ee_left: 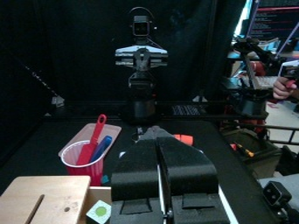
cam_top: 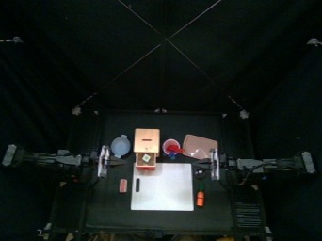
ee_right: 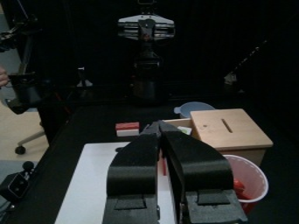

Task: Place sushi on board then cut the sushi with the knife then place the pieces on the plate
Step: Place the sushi on the board

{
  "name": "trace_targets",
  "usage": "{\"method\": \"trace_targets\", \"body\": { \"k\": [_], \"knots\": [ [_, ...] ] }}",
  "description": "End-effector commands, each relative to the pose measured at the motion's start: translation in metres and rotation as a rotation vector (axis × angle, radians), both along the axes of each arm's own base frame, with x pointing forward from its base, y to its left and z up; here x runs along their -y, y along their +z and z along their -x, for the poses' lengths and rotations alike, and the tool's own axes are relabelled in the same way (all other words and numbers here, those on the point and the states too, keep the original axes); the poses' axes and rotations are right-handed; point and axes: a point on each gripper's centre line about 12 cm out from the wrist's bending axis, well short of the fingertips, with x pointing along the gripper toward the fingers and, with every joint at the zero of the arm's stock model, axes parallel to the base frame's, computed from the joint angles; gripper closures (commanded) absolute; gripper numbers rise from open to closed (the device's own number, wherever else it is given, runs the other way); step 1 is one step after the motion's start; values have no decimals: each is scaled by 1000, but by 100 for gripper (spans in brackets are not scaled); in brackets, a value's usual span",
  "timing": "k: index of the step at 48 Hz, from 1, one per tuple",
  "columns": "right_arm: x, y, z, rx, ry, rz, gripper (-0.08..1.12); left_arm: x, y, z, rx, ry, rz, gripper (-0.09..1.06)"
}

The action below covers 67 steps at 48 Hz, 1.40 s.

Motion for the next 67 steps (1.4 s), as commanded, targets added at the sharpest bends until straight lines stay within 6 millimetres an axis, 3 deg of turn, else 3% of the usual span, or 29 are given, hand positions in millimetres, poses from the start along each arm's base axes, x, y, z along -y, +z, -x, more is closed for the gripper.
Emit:
{"method": "trace_targets", "body": {
  "k": [1,6,11,23,29,40,49,56,67],
  "knots": [
    [5,1,-8,-18,-22,-12,105,-4,-6,-5,-32,21,-1,86],
    [8,-3,-28,-88,-35,-47,105,-5,-5,-7,-31,26,2,86],
    [12,-3,-61,-204,-50,-63,105,-6,-5,-8,-32,27,3,86],
    [25,-14,-147,-683,-80,-80,105,-9,-14,-8,-55,46,22,86],
    [35,-21,-175,-860,-103,-96,105,-10,-17,-7,-64,51,37,86],
    [53,-24,-219,-919,-132,-135,105,-12,-25,-5,-83,62,52,86],
    [66,-23,-238,-908,-151,-203,103,-16,-32,-3,-99,85,71,86],
    [74,-27,-244,-905,-189,-264,86,-18,-37,-2,-109,99,94,86],
    [79,-32,-247,-910,-237,-306,26,-19,-42,0,-117,104,106,86]
  ]
}}
